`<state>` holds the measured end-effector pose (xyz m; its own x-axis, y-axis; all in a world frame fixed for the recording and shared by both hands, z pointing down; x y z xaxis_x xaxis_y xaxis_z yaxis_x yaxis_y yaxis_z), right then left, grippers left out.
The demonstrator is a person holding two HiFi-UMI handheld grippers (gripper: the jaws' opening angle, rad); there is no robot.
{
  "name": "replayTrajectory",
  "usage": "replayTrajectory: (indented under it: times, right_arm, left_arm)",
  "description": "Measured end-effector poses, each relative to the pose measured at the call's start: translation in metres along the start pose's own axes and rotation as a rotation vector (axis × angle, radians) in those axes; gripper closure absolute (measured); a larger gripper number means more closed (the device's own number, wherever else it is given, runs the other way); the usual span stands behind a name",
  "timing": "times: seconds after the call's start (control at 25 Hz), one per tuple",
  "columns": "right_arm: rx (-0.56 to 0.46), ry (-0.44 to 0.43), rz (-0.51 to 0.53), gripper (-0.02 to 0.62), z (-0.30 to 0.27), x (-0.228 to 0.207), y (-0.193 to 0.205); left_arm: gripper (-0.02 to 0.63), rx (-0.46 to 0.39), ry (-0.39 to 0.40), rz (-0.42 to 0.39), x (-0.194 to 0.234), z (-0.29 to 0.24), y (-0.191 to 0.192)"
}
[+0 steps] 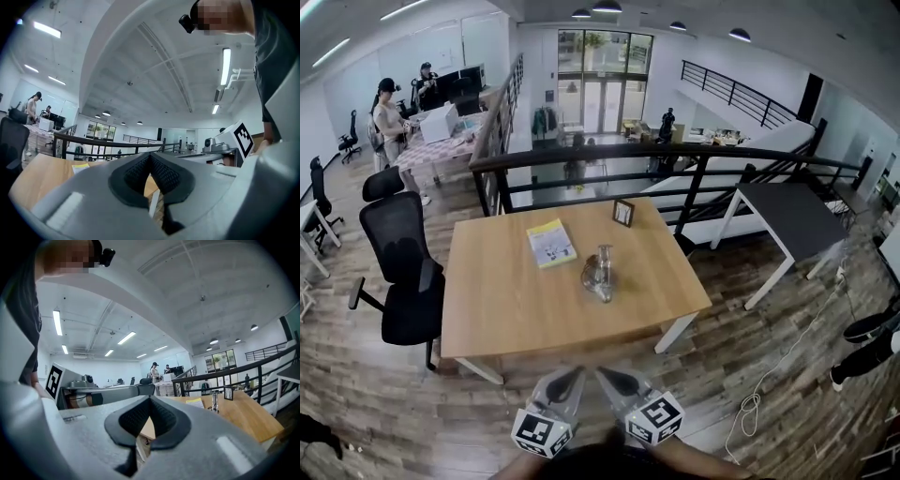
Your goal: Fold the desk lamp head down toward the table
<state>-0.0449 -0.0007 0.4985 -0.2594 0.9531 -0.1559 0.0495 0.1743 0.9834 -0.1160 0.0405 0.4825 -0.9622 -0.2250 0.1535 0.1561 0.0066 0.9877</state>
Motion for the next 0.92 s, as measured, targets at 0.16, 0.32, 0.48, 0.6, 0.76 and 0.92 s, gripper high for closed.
replayTrajectory:
  times: [0.16, 0.32, 0.48, 0.6, 0.76, 0.92]
  right_arm:
    - [-0.006, 0.013, 0.002, 0.594, -0.010, 0.042, 0.005]
    - [-0.027, 0.046, 0.008, 0.594, -0.017, 0.073, 0.006]
    - [-0.043, 0.080, -0.002, 0.594, -0.021, 0.099, 0.011]
    - [-0.048, 0.099, 0.009, 0.594, -0.024, 0.118, 0.016]
    - [-0.060, 0.116, 0.031, 0.594, -0.026, 0.135, 0.015]
    - [-0.062, 0.126, 0.031, 0.594, -0.027, 0.143, 0.013]
  left_arm:
    - [0.606, -0.012, 0.001, 0.003, 0.014, 0.040, -0.008]
    - [0.606, -0.007, 0.029, 0.000, 0.024, 0.071, -0.011]
    - [0.606, 0.003, 0.059, -0.004, 0.032, 0.095, -0.012]
    - [0.606, 0.012, 0.081, 0.004, 0.035, 0.109, -0.011]
    - [0.606, 0.016, 0.111, 0.000, 0.039, 0.123, -0.006]
    - [0.606, 0.014, 0.116, 0.010, 0.039, 0.131, -0.014]
Point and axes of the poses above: the fingertips, and each gripper's own axes: z backward along the fingers, x to its left, y out of its underside, the point moved 4 cm from there along z, backward along the fingers, and after that the axes turned 2 degrees about -y, right-handed, at the moved point
